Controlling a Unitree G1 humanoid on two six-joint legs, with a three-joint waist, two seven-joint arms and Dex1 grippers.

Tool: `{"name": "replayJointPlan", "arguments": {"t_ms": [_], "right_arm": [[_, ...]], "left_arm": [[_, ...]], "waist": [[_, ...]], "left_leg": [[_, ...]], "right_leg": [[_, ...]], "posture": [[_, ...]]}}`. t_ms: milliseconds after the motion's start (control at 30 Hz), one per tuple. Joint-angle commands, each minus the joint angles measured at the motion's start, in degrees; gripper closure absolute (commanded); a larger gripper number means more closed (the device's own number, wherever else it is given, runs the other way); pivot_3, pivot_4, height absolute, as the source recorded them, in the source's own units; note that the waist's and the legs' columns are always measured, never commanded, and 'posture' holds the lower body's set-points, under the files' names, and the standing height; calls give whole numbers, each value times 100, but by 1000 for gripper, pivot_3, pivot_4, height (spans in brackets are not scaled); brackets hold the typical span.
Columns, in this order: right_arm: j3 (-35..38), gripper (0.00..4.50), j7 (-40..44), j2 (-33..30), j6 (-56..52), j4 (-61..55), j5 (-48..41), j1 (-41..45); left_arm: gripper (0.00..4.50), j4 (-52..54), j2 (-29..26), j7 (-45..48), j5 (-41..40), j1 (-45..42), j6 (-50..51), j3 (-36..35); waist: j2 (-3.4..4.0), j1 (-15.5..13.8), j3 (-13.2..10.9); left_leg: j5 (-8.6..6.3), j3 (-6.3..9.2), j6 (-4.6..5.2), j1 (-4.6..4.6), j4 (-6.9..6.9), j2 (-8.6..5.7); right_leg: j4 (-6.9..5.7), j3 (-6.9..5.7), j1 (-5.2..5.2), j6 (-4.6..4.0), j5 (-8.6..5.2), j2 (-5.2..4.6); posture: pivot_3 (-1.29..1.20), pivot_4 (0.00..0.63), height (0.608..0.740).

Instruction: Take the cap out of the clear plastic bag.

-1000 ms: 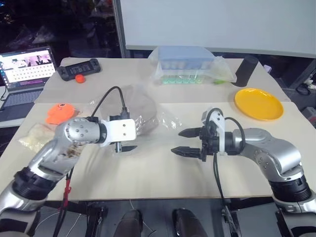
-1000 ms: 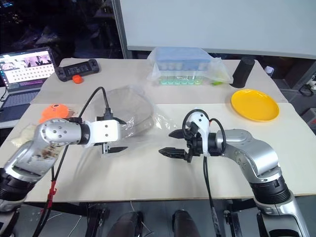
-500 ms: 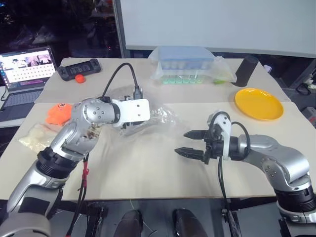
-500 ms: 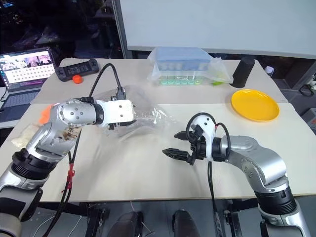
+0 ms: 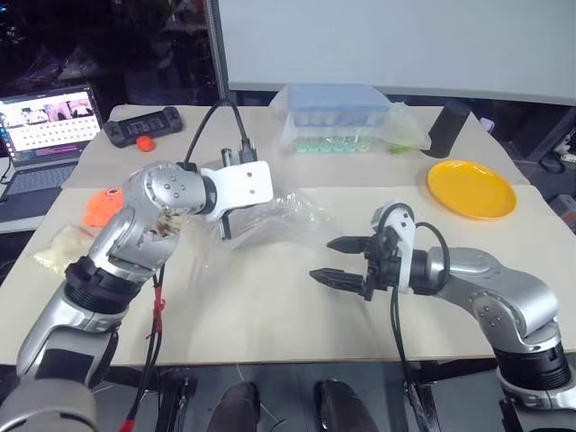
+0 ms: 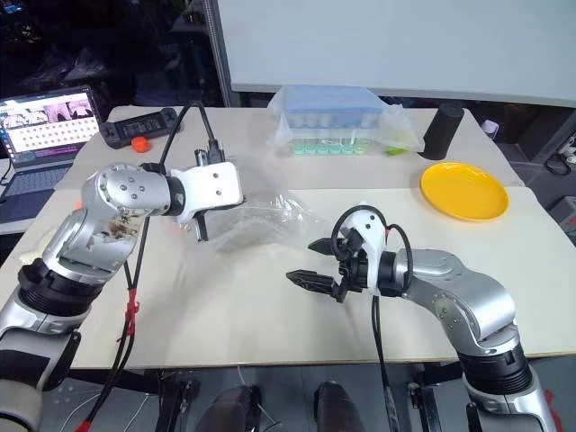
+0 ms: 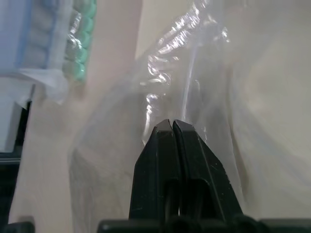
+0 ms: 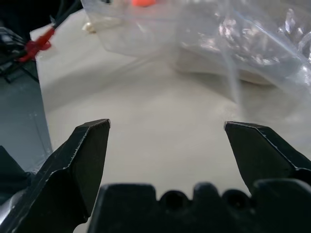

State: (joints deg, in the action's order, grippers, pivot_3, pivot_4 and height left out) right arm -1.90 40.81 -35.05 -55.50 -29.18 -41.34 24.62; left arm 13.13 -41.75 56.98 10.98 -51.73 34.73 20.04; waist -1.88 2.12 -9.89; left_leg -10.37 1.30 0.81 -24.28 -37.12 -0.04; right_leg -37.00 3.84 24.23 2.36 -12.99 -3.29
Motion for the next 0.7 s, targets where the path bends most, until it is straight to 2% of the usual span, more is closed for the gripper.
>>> {"name": "replayJointPlan", "arguments": {"t_ms": [33,233,333,433,500,600,700], "right_arm": [[68,0,-242,195,-80,-191,-189,259],[63,0,-522,385,-74,61,-52,464],[102,0,-527,355,-60,69,-73,430],[121,0,-527,333,-33,73,-71,376],[106,0,-528,338,-16,95,-51,362],[64,0,-510,366,15,138,-32,375],[6,0,-465,393,71,255,17,437]], "left_arm": [[4438,65,59,-187,19,-346,-72,-302],[4438,-71,56,-153,-56,-613,-22,-362],[4438,167,159,-3,-408,-404,541,-482],[3737,458,197,207,-870,-273,1006,-664],[3042,674,80,465,-1291,-251,1452,-846],[1930,809,-209,800,-1898,-316,2062,-1200],[882,1100,-796,1359,-2482,-217,2371,-1292]], "waist": [[0,19,0],[0,22,0],[0,24,0],[0,25,0],[0,30,0],[0,59,0],[1,70,0]], "left_leg": [[0,0,0,1,0,0],[0,0,0,1,0,0],[0,0,0,1,1,0],[0,1,0,0,0,0],[0,1,0,0,0,0],[0,1,0,2,0,1],[0,1,0,5,1,5]], "right_leg": [[0,0,0,0,0,0],[-2,0,1,-3,1,0],[-3,0,1,-3,1,0],[-4,0,2,-3,1,0],[-4,0,2,-3,1,0],[-6,0,3,-2,1,1],[-8,0,4,1,-2,4]], "posture": [[0,150,740],[0,150,740],[0,150,740],[0,150,740],[0,150,740],[0,150,740],[0,150,740]]}}
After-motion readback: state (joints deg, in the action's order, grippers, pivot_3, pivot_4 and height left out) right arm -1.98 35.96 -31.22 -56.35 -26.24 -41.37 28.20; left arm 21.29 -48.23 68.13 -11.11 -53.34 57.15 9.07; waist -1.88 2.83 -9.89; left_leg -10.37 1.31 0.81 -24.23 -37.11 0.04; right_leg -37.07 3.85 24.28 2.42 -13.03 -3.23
